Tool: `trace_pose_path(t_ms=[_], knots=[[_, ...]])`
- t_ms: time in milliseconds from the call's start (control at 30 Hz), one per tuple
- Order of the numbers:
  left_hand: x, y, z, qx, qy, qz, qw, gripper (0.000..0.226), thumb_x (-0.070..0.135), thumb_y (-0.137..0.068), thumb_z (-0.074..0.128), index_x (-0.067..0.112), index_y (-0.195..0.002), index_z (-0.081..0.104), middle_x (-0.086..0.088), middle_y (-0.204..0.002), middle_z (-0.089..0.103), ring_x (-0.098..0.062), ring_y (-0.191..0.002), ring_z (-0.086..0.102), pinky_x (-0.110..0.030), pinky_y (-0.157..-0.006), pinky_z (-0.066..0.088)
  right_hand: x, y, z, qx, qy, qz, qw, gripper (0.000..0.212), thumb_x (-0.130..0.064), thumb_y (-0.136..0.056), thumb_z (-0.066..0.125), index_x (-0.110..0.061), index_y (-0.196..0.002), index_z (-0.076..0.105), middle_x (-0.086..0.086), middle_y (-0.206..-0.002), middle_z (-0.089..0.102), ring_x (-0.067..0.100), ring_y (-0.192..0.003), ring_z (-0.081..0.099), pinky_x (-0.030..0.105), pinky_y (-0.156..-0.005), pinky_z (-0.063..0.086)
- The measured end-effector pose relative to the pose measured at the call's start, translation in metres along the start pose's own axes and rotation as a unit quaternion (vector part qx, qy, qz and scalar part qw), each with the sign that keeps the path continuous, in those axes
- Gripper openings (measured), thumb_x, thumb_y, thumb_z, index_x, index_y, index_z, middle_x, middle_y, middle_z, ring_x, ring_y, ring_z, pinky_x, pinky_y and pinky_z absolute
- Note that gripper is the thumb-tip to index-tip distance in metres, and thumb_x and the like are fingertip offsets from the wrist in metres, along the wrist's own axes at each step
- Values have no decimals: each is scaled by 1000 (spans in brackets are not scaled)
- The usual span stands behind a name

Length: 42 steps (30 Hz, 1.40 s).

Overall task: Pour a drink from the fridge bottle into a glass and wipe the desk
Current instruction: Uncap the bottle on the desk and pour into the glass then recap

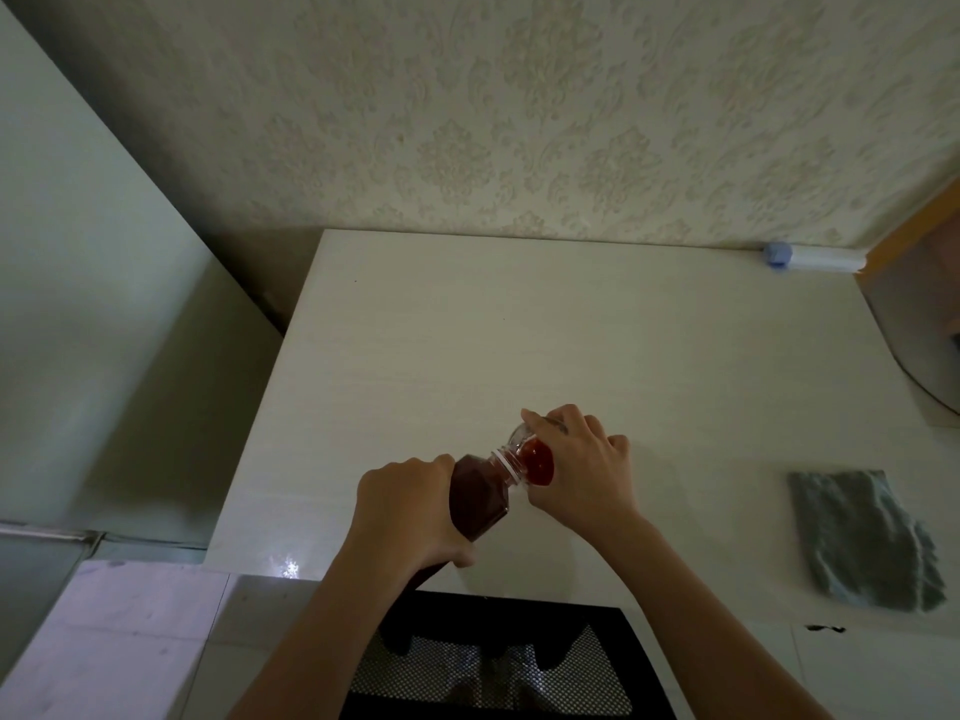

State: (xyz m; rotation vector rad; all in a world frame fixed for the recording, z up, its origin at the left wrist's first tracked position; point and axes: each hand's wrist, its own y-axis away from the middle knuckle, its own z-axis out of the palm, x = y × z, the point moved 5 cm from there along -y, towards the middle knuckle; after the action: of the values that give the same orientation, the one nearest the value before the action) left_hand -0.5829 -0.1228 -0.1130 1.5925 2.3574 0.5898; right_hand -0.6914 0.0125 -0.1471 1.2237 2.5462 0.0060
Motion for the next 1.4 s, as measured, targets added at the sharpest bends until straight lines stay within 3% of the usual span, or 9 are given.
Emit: trace_pose_path(t_ms=[300,500,633,800,900,1000,1200,1400], knots=[[3,-1,0,31,26,2,999,80,58,-53,72,33,-125,45,9,-96,64,-13,-83,61,-23,-64,39,10,2,-2,11,-41,20,999,72,-47,-70,67,-37,-134,37,-7,-124,44,17,-112,44,40,-89,36],[6,-8,7,93,140,8,986,92,54,-56,72,42,-136,30,11,-105,65,-14,-91,63,-25,-73,47,24,3,-5,33,-104,56,992,72,-53,-66,69,-37,-132,42,-9,-118,48,15,-110,47,37,-83,36],[3,-17,21,146,242,5,959,85,52,-55,72,44,-130,34,15,-99,66,-12,-85,64,-27,-71,51,33,3,-5,56,-121,81,988,71,-55,-65,69,-37,-130,45,-10,-115,50,15,-107,49,36,-81,37],[1,-29,41,203,381,12,902,80,38,-56,82,44,-124,41,27,-102,57,-2,-89,56,-18,-70,47,48,-2,3,45,-112,106,987,73,-55,-63,69,-38,-129,43,-9,-116,49,15,-106,49,37,-83,39],[0,-37,54,215,446,13,869,79,31,-56,85,46,-121,42,30,-105,57,3,-93,57,-7,-69,45,53,-4,13,42,-117,122,985,70,-55,-63,70,-39,-126,44,-8,-114,50,17,-104,50,39,-83,40],[-2,-46,66,214,492,0,844,78,28,-56,86,39,-122,47,28,-108,58,3,-98,58,-6,-72,45,55,-7,25,34,-127,133,982,68,-55,-63,70,-39,-123,44,-7,-113,50,18,-104,52,40,-83,42],[0,-60,81,200,541,-6,817,78,21,-56,87,36,-123,49,23,-112,61,4,-104,57,-13,-79,47,58,-10,49,1,-134,142,981,67,-51,-63,73,-38,-123,43,-6,-116,49,19,-106,51,40,-84,41],[-2,-67,92,183,552,-2,814,82,20,-55,88,33,-125,48,21,-115,60,2,-108,56,-15,-82,48,61,-10,60,-19,-124,145,982,68,-51,-64,72,-37,-123,43,-5,-117,49,21,-104,52,40,-83,41]])
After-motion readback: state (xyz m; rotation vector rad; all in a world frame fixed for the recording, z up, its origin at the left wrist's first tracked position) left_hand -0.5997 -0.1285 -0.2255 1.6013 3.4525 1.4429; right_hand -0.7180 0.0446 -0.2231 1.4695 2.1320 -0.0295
